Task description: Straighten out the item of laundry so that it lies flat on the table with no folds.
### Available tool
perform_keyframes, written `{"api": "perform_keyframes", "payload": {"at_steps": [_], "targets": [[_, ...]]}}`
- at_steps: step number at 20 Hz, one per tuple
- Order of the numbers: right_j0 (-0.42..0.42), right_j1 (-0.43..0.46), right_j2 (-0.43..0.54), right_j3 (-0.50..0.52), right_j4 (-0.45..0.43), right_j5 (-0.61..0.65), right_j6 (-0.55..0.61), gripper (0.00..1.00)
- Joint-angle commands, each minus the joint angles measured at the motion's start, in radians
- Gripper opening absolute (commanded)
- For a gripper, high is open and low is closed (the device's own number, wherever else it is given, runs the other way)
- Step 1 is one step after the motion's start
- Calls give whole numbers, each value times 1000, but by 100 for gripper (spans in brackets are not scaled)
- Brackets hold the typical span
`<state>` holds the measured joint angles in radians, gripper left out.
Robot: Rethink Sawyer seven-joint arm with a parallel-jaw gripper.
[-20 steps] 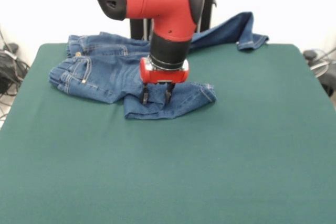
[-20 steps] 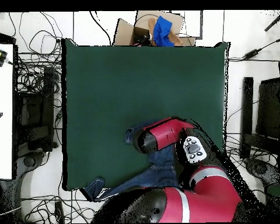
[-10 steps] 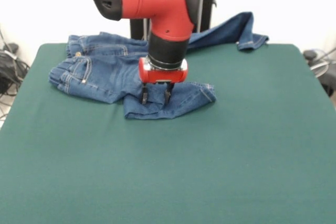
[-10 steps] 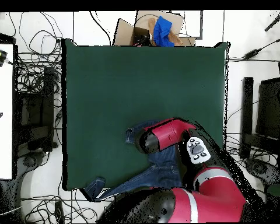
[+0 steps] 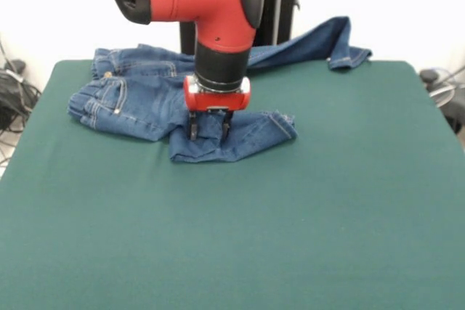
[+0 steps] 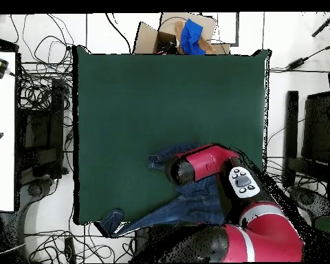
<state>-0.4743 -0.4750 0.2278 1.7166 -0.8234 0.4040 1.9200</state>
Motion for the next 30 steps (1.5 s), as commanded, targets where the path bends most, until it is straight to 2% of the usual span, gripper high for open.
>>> {"api": "perform_keyframes", "payload": {"at_steps": [1, 14, 20, 22, 25, 28, 30], "targets": [[-38, 98, -38, 160, -113, 100, -172, 0], [-59, 48, -55, 261, -103, 58, -103, 0], [-55, 24, -55, 293, -142, -14, -56, 0], [-71, 0, -40, 328, -121, 0, -49, 0], [-98, -108, 23, 456, -21, 38, -38, 0], [-111, -193, 97, 567, 44, 2, -7, 0], [-93, -211, 127, 603, 74, -39, 37, 0]]}}
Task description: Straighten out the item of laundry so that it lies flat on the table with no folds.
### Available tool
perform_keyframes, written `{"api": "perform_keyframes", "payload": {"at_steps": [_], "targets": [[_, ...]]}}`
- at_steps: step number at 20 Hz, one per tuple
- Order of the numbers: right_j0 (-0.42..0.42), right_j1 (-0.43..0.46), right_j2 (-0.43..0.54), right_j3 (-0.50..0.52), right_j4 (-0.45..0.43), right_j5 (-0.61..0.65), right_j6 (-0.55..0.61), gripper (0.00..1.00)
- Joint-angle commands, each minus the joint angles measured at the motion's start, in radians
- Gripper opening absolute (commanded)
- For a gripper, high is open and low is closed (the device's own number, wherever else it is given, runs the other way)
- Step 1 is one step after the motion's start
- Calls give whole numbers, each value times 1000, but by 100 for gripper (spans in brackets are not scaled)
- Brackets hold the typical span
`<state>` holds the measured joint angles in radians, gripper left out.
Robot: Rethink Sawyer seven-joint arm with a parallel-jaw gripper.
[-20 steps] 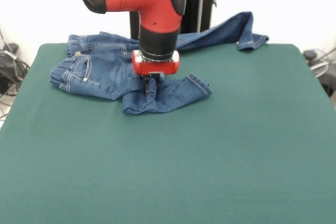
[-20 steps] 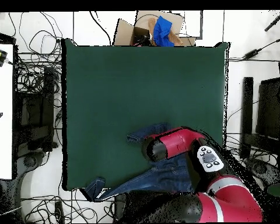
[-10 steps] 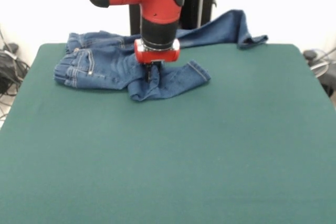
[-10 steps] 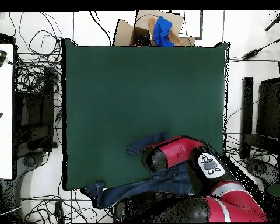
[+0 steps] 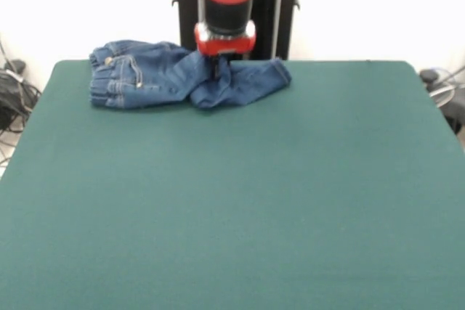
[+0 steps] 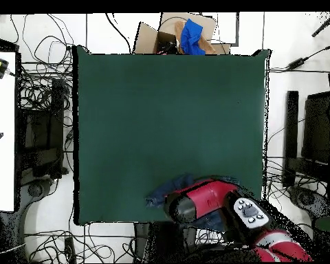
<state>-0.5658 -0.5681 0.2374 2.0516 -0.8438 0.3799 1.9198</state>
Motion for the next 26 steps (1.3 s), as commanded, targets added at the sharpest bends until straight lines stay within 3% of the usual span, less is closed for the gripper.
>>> {"api": "perform_keyframes", "payload": {"at_steps": [1, 6, 10, 19, 26], "targets": [[21, -121, 124, 273, 108, -34, 63, 0], [116, -173, 124, 291, 165, -67, 118, 0], [148, -224, 133, 288, 232, 0, 97, 0], [115, -260, 180, 251, 309, 94, -15, 0], [47, -401, 282, 256, 446, 292, -130, 0]]}}
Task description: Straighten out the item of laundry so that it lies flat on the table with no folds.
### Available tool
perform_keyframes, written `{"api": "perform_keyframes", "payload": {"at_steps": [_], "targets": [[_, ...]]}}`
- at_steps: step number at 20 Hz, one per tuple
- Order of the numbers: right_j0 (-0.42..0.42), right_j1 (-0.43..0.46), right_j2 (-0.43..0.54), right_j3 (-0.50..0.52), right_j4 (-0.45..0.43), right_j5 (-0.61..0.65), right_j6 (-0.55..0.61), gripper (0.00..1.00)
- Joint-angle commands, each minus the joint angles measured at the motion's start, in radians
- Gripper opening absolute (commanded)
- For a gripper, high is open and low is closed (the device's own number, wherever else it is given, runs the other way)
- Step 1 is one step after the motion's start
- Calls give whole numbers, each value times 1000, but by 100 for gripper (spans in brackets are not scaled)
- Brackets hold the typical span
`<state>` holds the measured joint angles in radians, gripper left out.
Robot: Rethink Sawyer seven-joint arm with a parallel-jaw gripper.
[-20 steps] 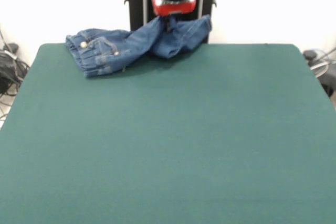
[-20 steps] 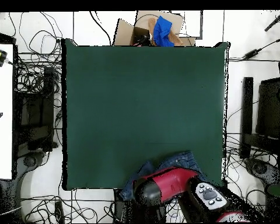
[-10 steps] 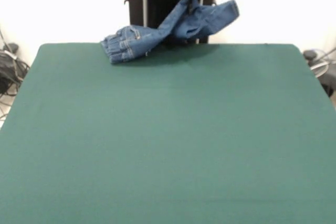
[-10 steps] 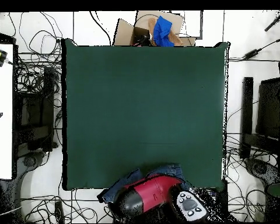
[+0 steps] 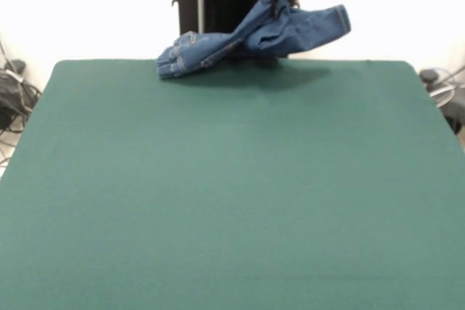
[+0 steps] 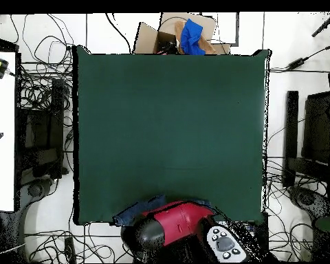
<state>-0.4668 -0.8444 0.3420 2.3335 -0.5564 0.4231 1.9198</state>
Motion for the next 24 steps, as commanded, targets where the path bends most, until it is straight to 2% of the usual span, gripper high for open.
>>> {"api": "perform_keyframes", "payload": {"at_steps": [1, 11, 20, 24], "targets": [[-61, -134, 191, -36, 170, 277, -148, 0], [-181, -255, 326, -154, 269, 633, -296, 0], [-210, -348, 381, -288, 237, 841, -348, 0], [-200, -413, 384, -336, 227, 878, -366, 0]]}}
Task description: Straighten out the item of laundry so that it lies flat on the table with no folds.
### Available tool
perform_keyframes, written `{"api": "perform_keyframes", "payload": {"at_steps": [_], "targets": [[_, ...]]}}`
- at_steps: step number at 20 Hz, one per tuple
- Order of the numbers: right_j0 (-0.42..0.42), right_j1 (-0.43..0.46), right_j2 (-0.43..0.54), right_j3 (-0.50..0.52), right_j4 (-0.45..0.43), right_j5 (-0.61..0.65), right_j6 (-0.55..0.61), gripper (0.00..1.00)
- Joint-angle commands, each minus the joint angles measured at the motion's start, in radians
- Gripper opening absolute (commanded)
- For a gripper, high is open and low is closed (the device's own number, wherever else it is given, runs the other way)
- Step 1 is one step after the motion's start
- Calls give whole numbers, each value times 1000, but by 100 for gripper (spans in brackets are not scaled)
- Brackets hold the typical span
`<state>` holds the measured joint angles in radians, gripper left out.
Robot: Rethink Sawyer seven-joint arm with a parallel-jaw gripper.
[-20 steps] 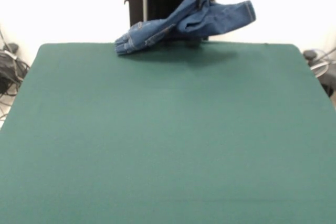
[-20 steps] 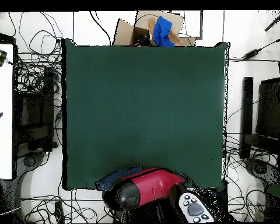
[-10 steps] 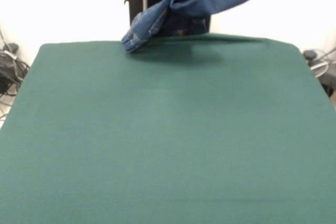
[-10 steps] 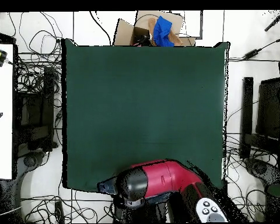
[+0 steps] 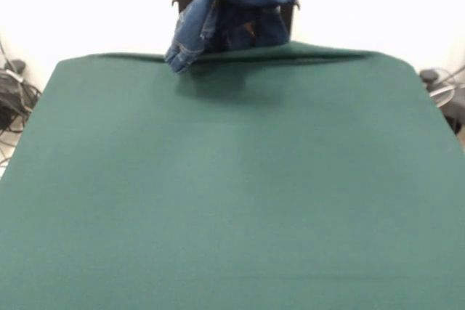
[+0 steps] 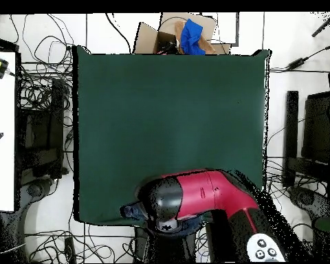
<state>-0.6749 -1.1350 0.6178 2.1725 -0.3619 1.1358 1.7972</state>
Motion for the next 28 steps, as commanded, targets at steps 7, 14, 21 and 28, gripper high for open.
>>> {"api": "perform_keyframes", "payload": {"at_steps": [7, 14, 21, 28], "targets": [[38, -173, 112, -318, 2, 304, -269, 0], [93, -99, 129, -534, -46, 565, -248, 0], [194, -1, 148, -778, -149, 841, -195, 0], [254, 51, 138, -889, -159, 920, -159, 0]]}}
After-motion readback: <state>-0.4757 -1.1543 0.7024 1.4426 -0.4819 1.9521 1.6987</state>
